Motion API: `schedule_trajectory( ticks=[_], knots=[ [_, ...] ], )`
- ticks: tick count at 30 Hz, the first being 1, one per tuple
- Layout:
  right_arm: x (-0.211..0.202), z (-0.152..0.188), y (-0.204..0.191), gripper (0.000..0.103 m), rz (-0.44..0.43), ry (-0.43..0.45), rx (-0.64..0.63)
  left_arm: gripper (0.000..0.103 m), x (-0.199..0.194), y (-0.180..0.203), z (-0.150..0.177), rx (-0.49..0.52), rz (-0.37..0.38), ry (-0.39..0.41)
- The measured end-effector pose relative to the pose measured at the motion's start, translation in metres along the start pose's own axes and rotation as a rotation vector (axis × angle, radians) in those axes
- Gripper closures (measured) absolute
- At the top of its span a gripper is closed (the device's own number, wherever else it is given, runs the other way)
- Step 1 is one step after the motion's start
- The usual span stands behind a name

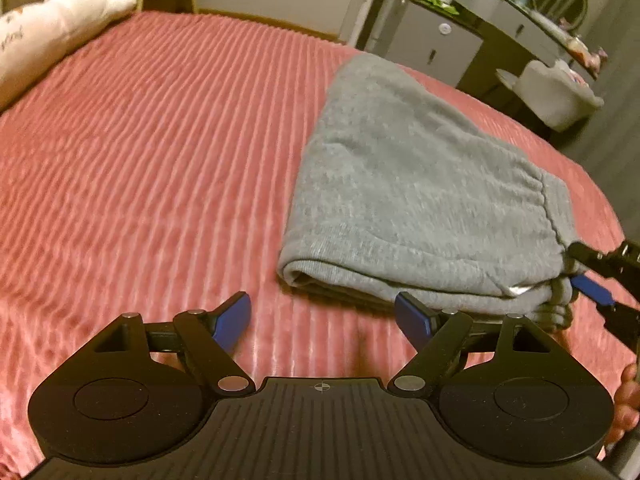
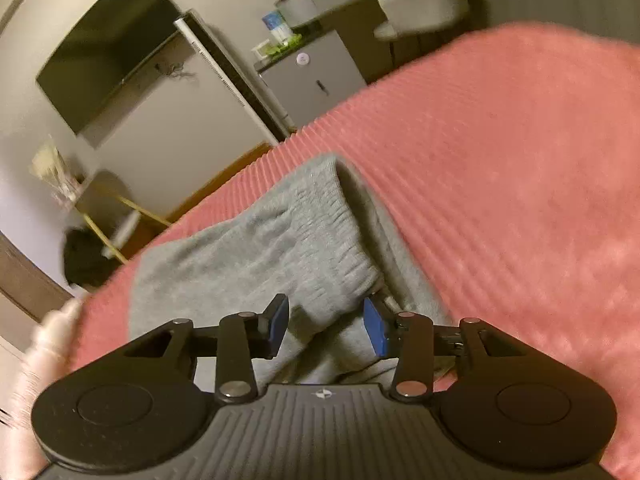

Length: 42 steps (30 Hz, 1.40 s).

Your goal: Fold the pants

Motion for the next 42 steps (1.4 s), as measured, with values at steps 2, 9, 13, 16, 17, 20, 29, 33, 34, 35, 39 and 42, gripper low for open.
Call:
schedule_trajectory(
  ticks=[2,9,13,16,17,20,29,33,34,35,39,42],
  knots=[
    [0.003,-0.002,0.004,0.060,-0.018,0.009,0.051,0.017,-0.001,0.000,0.001,0.000,-0.001,-0.002],
    [0.031,-0.002,0.011,0.061,0.011,-0.023,0.166,0.017,0.001,-0.001,0.008,-0.040,-0.004,-0.028],
    [0.027,-0.007,-0.008,0.074,0.019,-0.003,0.016,0.017,0.003,-0.001,0.009,-0.034,-0.013,-0.032],
    [0.005,-0.023,-0.028,0.078,-0.081,0.083,0.029,0.017,0.004,-0.003,0.005,-0.064,0.000,-0.021],
    [-0.003,-0.029,-0.031,0.079,-0.117,0.109,0.060,0.017,0.004,-0.005,0.003,-0.078,0.001,-0.016],
    [-0.010,-0.033,-0.016,0.079,-0.173,0.146,0.150,0.017,0.006,-0.013,-0.001,-0.103,-0.004,-0.013],
    [0.004,-0.004,0.030,0.056,-0.032,-0.004,0.193,0.017,0.012,-0.028,0.005,-0.155,0.000,-0.048],
    [-0.009,0.008,0.051,0.040,0.002,-0.037,0.282,0.016,0.015,-0.018,0.009,-0.154,0.039,-0.038],
    [-0.008,0.013,0.054,0.040,-0.014,-0.046,0.299,0.016,0.017,-0.014,0.011,-0.159,0.048,-0.041],
    [-0.006,0.018,0.058,0.039,-0.023,-0.058,0.317,0.016,0.019,-0.011,0.013,-0.162,0.058,-0.051],
    [0.007,0.024,0.053,0.028,-0.130,-0.083,0.474,0.016,0.020,-0.005,0.011,-0.163,0.067,-0.037],
    [0.024,0.028,0.047,0.030,-0.125,-0.119,0.470,0.016,0.012,-0.007,-0.009,-0.162,0.061,0.037]
  ],
)
Point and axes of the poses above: each gripper's, at about its wrist camera, not at the fingertips, and x roughly the way its jaws point, y to its right, z to its underside, the point moved 10 cm from there along x, roughly the way its jaws point, and after that the axes turned 12 degrees about y, right-handed, at the moved point
